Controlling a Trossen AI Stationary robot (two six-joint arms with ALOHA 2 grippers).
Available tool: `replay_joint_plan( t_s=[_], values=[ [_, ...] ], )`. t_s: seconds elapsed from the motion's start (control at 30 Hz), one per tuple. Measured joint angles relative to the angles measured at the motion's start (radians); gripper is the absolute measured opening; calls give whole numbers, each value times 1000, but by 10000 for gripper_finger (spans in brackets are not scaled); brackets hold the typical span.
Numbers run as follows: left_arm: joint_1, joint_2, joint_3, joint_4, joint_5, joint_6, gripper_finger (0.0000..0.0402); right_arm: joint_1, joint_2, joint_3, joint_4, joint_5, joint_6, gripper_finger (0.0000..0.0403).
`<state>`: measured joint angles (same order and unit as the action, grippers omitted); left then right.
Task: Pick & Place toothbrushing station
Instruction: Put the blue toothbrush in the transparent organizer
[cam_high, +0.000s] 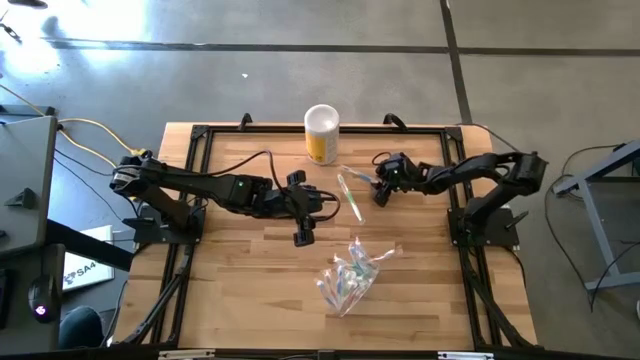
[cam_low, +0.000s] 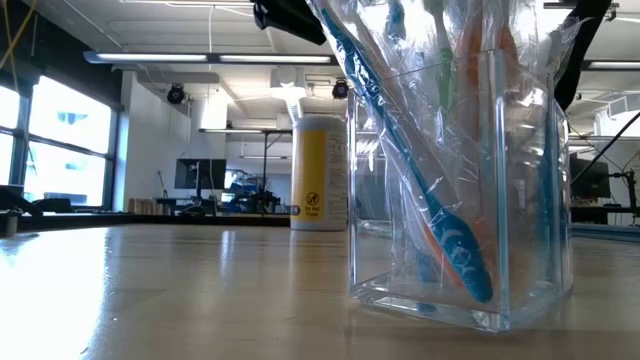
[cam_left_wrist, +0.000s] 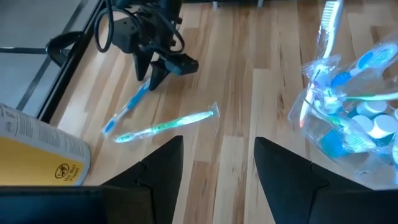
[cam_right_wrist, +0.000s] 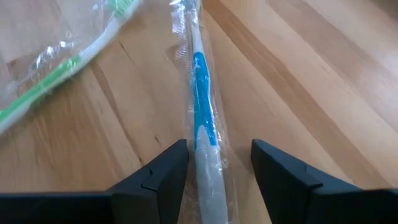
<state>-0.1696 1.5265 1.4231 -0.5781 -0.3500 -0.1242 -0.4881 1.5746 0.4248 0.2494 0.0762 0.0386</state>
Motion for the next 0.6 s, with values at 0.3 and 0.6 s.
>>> replay_joint_plan(
  t_s=[0.3, 0.6],
  values=[
    [0, 0, 0, 2, 0, -3, 190, 1, 61, 3, 61, 7, 16, 59],
    [-1, 16, 0, -4, 1, -64, 190, 7, 24, -4, 42, 66, 21, 18]
  ],
)
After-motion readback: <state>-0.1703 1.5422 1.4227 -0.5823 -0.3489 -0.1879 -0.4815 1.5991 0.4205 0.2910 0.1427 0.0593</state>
